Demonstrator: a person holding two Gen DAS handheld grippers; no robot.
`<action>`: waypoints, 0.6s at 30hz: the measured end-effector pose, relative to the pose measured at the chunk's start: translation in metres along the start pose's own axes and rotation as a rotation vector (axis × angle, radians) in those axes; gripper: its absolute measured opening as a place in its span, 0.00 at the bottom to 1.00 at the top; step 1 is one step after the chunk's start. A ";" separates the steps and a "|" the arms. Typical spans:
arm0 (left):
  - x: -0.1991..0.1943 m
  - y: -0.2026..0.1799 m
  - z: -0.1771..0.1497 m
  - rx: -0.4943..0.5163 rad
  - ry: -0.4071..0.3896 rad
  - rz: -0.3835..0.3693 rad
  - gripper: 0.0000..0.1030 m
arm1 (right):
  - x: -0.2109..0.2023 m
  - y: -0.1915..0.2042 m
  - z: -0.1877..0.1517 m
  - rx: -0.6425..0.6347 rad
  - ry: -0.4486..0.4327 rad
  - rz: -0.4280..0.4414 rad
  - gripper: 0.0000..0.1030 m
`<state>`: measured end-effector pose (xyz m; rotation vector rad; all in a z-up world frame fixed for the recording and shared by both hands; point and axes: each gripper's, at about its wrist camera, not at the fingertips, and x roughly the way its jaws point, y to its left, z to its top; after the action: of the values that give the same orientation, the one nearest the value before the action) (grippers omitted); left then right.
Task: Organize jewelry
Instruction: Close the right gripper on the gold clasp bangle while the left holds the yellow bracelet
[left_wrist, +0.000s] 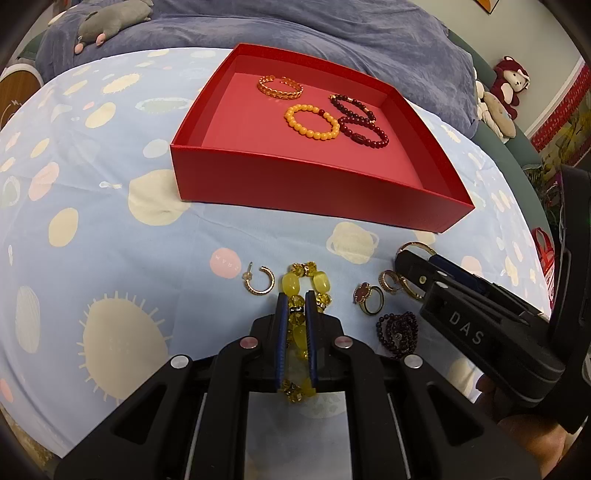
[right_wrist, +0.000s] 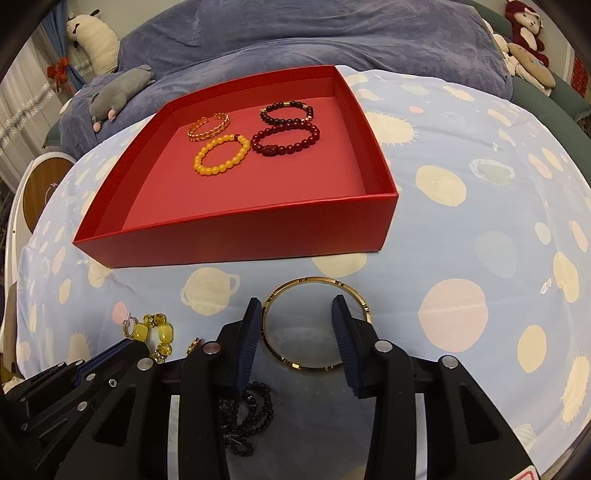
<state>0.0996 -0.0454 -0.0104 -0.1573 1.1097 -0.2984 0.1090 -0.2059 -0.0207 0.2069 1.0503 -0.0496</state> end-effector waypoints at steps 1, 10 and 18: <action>0.000 0.000 0.000 0.000 0.000 0.000 0.09 | 0.000 -0.002 0.001 0.002 0.002 0.003 0.30; 0.000 0.000 0.001 0.002 0.001 0.004 0.09 | -0.005 -0.011 -0.004 0.034 -0.005 0.001 0.39; 0.001 0.000 0.000 -0.006 0.001 0.001 0.09 | -0.012 -0.013 -0.019 0.019 -0.035 -0.040 0.53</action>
<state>0.0995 -0.0459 -0.0111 -0.1620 1.1112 -0.2946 0.0854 -0.2157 -0.0216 0.2014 1.0193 -0.0994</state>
